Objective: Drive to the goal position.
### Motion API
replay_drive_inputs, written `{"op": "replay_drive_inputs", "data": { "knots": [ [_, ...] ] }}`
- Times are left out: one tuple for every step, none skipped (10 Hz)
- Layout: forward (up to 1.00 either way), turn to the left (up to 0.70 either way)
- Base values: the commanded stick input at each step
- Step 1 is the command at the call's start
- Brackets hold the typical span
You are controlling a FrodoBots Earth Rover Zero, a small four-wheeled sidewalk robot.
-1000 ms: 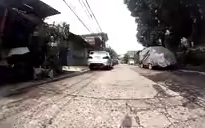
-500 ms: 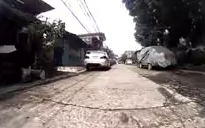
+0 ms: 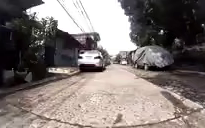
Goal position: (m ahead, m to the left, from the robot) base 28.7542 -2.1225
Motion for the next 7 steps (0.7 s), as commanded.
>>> {"op": "replay_drive_inputs", "data": {
  "knots": [
    [0.7,-0.16],
    [0.7,0.0],
    [0.7,0.0],
    [0.7,0.0],
    [0.7,0.0],
    [0.7,0.0],
    [0.7,0.0]
  ]
}}
